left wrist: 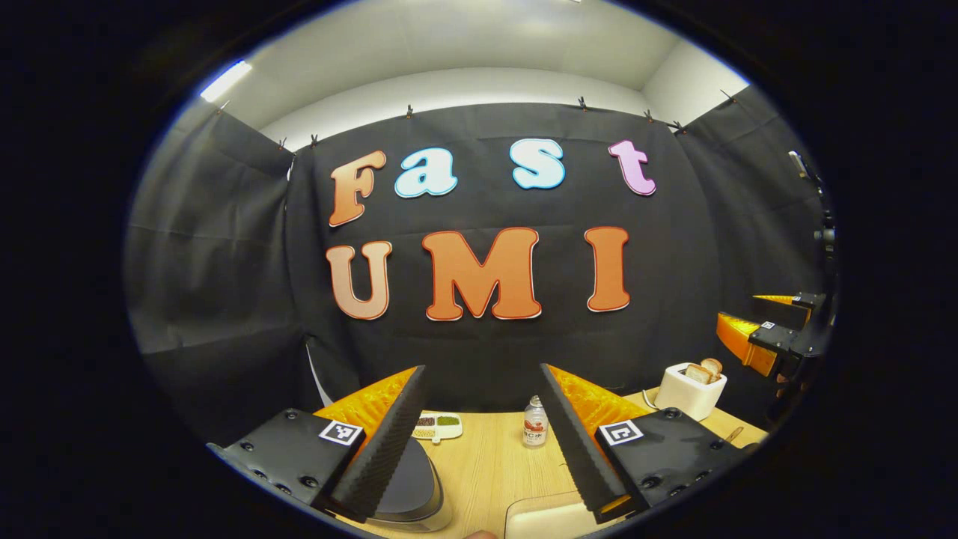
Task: Close the left gripper, press the button to open the rice cooker; take a wooden spoon from the chopstick holder with the right hand, scoop a spoonful of rice and pour it into the rice cooker, then put the wooden spoon back into the chopstick holder.
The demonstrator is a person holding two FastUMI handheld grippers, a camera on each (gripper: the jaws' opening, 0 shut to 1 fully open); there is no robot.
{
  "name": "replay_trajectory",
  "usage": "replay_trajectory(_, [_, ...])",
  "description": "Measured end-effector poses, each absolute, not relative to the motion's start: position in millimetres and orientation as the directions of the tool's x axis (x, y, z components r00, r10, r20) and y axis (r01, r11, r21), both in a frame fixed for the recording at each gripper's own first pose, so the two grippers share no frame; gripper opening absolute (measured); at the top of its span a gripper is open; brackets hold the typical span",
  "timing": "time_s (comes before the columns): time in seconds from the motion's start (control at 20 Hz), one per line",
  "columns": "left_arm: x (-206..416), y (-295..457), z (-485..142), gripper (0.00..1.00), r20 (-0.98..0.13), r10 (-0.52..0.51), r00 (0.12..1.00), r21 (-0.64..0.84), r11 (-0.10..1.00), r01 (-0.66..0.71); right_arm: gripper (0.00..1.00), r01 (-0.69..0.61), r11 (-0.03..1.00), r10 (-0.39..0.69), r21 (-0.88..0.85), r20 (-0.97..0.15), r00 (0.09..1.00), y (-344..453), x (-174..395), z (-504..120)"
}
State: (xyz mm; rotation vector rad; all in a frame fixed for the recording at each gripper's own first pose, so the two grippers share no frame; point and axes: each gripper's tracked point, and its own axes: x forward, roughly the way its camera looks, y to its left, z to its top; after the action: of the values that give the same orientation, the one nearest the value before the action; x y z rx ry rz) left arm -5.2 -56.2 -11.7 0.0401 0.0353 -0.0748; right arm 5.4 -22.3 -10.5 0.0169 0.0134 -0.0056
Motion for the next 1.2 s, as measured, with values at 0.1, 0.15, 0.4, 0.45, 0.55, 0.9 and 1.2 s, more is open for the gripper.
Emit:
replay_trajectory(0.1, [-4.0,-47.8,-12.8,0.98,-0.040,-0.050,0.998,0.045,0.998,0.052,0.96,0.002,1.000,-0.001,0.012,-0.019,1.000,-19.9,7.0,-12.9])
replay_trajectory(0.15, [-3.0,-41.8,-12.2,0.98,-0.041,-0.037,0.998,0.051,0.998,0.039,0.96,-0.001,1.000,0.001,0.010,-0.024,1.000,-19.4,6.9,-14.9])
replay_trajectory(0.4, [1.9,-2.7,-8.1,0.98,-0.023,0.052,0.998,0.100,0.994,-0.050,0.95,0.014,1.000,-0.013,0.008,-0.048,0.999,-23.5,8.2,-24.0])
replay_trajectory(0.45, [4.6,5.5,-9.5,0.85,-0.031,0.065,0.997,0.104,0.993,-0.062,0.95,0.019,1.000,-0.018,0.006,-0.053,0.998,-24.7,8.9,-26.6])
replay_trajectory(0.55, [10.1,18.8,-16.0,0.59,-0.068,0.084,0.994,0.103,0.992,-0.077,0.95,0.029,1.000,-0.029,0.002,-0.060,0.998,-29.4,7.6,-29.7])
replay_trajectory(0.9, [23.1,68.6,-74.0,0.05,-0.363,0.111,0.925,-0.108,0.981,-0.160,0.95,0.069,0.997,-0.072,-0.036,-0.092,0.993,-44.8,0.3,-47.5])
replay_trajectory(1.2, [10.2,102.3,-148.1,0.08,-0.709,0.049,0.704,-0.178,0.953,-0.246,0.95,0.110,0.992,-0.119,-0.068,-0.144,0.982,-61.9,-7.7,-72.3])
